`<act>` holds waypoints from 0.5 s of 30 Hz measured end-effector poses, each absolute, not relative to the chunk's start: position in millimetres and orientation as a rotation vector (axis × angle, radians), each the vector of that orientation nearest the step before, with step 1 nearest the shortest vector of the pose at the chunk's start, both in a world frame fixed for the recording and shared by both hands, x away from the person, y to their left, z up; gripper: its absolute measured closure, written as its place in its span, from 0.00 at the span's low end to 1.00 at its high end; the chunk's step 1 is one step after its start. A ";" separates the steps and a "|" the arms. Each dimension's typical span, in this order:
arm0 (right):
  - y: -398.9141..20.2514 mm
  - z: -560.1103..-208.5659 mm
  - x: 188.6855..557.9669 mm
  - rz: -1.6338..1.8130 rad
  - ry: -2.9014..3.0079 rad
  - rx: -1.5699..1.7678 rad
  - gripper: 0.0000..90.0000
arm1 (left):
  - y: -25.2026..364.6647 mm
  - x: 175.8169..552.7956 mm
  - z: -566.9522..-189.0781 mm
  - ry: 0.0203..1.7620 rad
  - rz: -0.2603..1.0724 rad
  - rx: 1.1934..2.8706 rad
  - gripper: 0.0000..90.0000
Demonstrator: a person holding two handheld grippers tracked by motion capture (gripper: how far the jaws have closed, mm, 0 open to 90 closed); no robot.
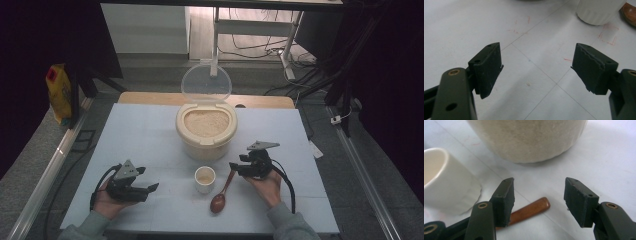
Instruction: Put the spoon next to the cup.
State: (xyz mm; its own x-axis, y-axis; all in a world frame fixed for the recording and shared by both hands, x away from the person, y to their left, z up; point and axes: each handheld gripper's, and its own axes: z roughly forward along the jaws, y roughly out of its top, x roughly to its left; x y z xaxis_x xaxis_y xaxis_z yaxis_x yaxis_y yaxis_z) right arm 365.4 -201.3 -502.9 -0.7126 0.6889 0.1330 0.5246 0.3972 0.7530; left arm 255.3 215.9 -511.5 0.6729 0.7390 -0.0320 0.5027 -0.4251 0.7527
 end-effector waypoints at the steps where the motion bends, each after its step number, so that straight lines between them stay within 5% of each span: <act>1: -204.1 -501.1 362.4 1.219 2.448 1.058 0.46 | 216.0 255.4 -511.5 0.953 0.392 2.115 0.26; 15: -258.8 -489.6 321.1 1.301 2.391 0.898 0.47 | 215.0 255.1 -511.2 0.958 0.391 2.114 0.26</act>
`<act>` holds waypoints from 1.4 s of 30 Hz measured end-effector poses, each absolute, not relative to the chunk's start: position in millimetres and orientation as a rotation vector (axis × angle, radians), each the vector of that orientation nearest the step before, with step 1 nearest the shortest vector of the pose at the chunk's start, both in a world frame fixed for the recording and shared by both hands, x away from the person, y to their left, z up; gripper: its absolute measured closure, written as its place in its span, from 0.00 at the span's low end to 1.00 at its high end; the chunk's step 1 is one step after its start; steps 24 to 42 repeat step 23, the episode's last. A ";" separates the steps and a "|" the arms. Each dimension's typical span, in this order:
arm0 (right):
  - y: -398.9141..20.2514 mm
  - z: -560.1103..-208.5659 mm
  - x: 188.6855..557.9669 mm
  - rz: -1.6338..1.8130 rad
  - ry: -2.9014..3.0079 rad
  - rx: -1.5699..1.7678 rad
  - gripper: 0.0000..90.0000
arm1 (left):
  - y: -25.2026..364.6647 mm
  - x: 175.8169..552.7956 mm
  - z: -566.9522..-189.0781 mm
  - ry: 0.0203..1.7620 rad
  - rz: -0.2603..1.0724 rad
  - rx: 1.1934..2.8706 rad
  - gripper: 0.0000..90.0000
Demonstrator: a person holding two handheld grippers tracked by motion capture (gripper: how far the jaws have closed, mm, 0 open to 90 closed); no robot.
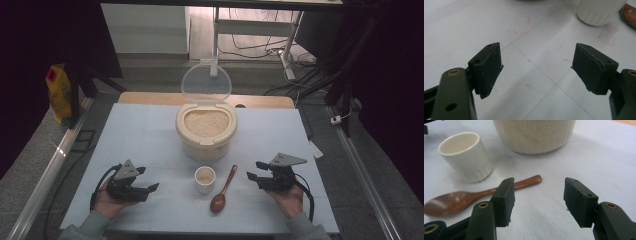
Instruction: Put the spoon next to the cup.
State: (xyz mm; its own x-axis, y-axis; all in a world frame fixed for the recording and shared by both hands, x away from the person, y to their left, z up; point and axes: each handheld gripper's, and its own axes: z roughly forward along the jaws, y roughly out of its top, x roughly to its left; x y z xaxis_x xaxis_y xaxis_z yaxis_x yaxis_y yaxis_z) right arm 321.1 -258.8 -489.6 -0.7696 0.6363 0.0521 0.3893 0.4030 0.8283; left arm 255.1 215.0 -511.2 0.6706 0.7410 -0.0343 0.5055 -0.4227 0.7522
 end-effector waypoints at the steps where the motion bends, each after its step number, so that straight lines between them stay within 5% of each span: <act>1: -261.0 -489.1 319.6 1.301 2.387 0.889 0.47 | 215.1 254.8 -511.1 0.957 0.391 2.113 0.26; 14: -296.6 -491.7 303.6 1.313 2.349 0.902 0.47 | 216.0 254.8 -510.7 0.958 0.394 2.108 0.26; 42: -296.2 -492.0 303.6 1.304 2.349 0.885 0.47 | 218.0 253.3 -509.8 0.961 0.394 2.099 0.26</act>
